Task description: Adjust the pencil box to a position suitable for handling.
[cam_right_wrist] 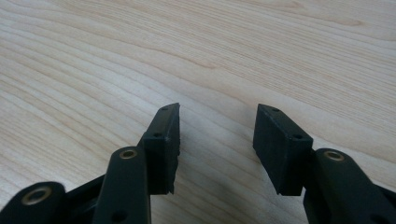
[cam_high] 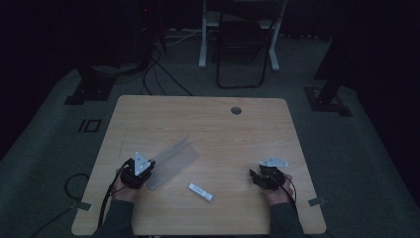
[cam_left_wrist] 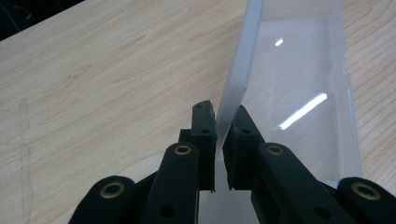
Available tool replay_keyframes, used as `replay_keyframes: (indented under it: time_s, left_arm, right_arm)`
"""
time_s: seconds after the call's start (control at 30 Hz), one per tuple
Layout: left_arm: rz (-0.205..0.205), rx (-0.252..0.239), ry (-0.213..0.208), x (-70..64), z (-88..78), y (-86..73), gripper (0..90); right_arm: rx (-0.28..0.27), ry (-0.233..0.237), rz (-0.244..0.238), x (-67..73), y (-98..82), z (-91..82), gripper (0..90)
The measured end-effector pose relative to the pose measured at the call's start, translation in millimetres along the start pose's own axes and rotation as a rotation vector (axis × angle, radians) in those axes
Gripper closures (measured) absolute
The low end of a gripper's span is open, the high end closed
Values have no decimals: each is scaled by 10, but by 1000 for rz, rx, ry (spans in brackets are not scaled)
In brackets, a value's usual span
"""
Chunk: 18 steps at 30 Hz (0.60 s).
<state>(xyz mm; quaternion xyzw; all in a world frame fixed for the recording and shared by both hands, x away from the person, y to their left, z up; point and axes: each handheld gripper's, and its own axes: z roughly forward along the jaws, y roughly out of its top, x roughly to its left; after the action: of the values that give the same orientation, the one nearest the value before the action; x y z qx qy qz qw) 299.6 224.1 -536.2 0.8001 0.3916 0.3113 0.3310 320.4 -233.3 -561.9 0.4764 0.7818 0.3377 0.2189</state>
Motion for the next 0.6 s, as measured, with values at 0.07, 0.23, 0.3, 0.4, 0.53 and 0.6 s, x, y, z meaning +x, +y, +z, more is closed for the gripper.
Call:
replay_keyframes:
  time_s: [0.07,0.23,0.3,0.4,0.53,0.6]
  left_arm:
    - [-12,-2,-9,2,-13,-15,807]
    - [-34,-17,-36,9,-59,-30,733]
    - [-37,-18,-47,7,-76,-35,707]
    - [-39,-18,-59,-5,-97,-38,659]
    - [-49,-31,-72,-12,-128,-45,646]
    - [-46,-28,-65,-15,-139,-50,628]
  right_arm:
    - [-3,3,5,-12,-8,0,499]
    - [-20,17,21,-40,-33,9,476]
    - [-27,19,20,-46,-41,11,467]
    - [-34,23,17,-43,-51,14,446]
    - [-38,24,14,-42,-57,15,434]
    - [-37,26,12,-38,-59,13,422]
